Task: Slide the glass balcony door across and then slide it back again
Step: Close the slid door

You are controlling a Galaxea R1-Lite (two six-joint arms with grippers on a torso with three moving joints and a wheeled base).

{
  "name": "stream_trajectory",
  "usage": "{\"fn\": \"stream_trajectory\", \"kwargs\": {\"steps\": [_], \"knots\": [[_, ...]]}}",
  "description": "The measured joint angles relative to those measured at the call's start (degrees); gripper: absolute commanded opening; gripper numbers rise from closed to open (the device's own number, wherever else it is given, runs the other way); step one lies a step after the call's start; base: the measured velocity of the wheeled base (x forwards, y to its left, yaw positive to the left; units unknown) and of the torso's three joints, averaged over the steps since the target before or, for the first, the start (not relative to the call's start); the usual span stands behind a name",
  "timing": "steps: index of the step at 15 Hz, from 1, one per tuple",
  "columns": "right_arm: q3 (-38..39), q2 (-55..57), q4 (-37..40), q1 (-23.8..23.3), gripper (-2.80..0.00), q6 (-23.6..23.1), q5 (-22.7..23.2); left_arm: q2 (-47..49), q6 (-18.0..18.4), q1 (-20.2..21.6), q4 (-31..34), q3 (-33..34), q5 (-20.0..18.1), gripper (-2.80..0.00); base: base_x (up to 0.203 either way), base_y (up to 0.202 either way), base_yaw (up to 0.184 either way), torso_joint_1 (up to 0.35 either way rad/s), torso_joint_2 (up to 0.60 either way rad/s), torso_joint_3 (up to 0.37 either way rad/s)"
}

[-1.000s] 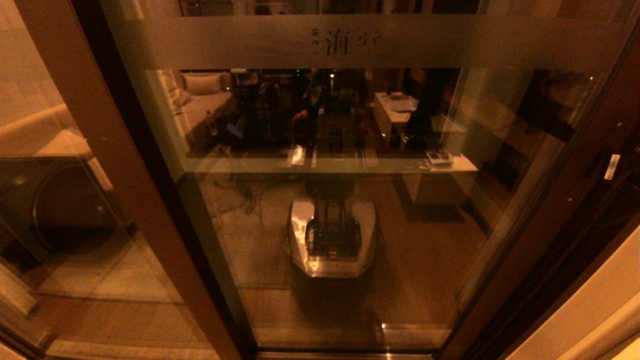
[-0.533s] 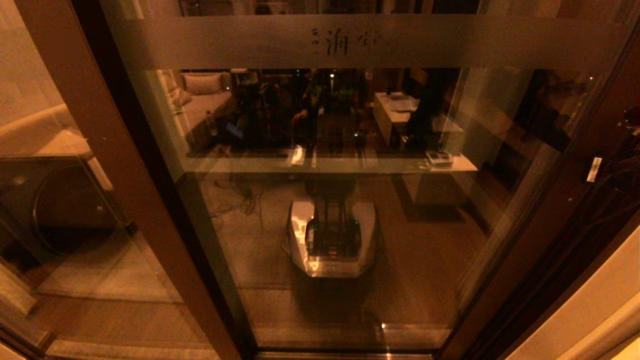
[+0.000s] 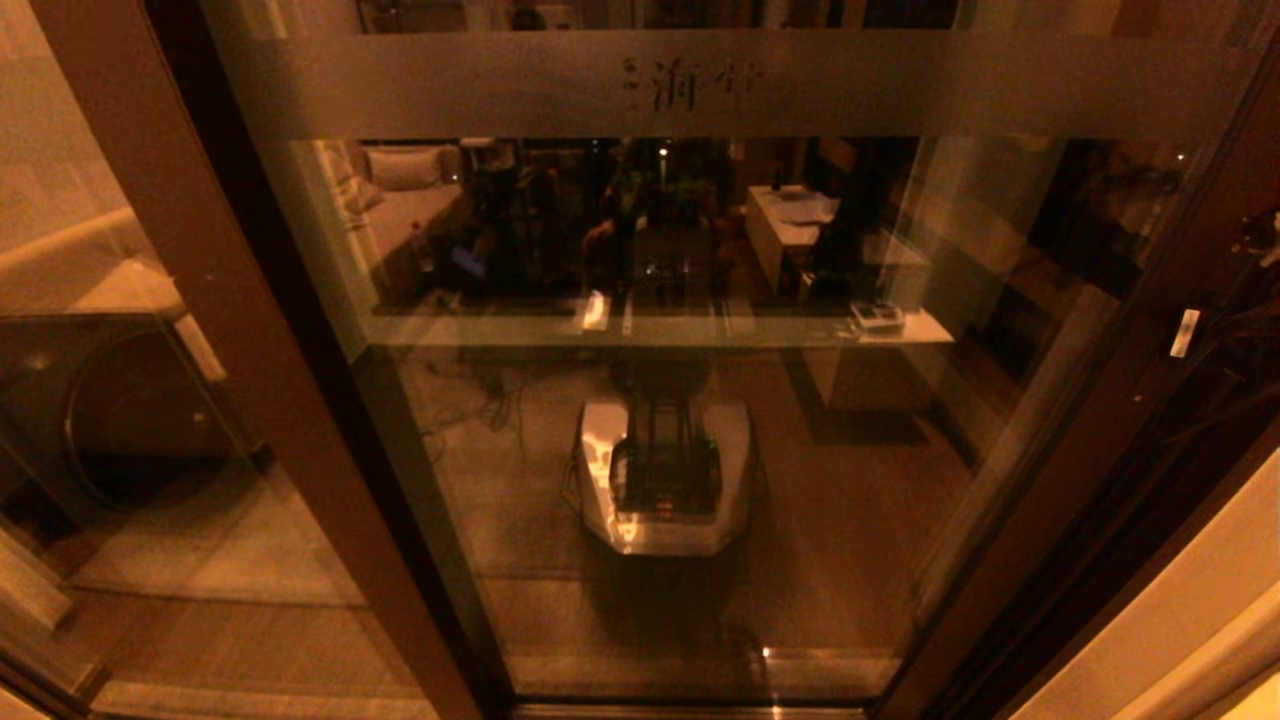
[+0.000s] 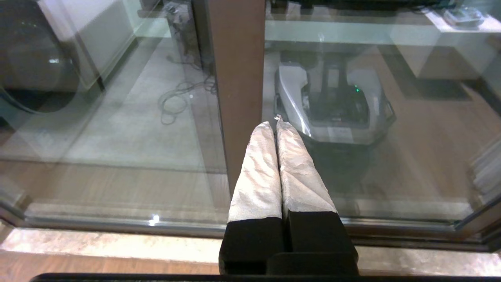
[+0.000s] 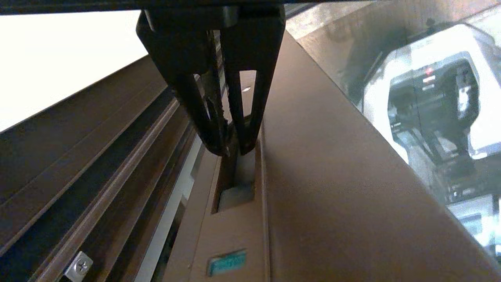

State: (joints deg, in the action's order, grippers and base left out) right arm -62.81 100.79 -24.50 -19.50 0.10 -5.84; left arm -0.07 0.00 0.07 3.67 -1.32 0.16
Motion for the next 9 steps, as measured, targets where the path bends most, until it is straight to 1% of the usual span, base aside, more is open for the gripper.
{"fn": "stream_trajectory", "kwargs": {"steps": [7, 9], "knots": [[-1.6, 2.2, -0.2, -0.3, -2.8, 0.0, -0.8, 0.0, 0.0, 0.0, 0.0, 0.0, 0.0, -2.8, 0.0, 0.0, 0.0, 0.0, 0.0, 0.0], [-1.9, 3.0, -1.3, -0.5, -2.8, -0.1, -2.1, 0.0, 0.0, 0.0, 0.0, 0.0, 0.0, -2.8, 0.0, 0.0, 0.0, 0.0, 0.0, 0.0]]}}
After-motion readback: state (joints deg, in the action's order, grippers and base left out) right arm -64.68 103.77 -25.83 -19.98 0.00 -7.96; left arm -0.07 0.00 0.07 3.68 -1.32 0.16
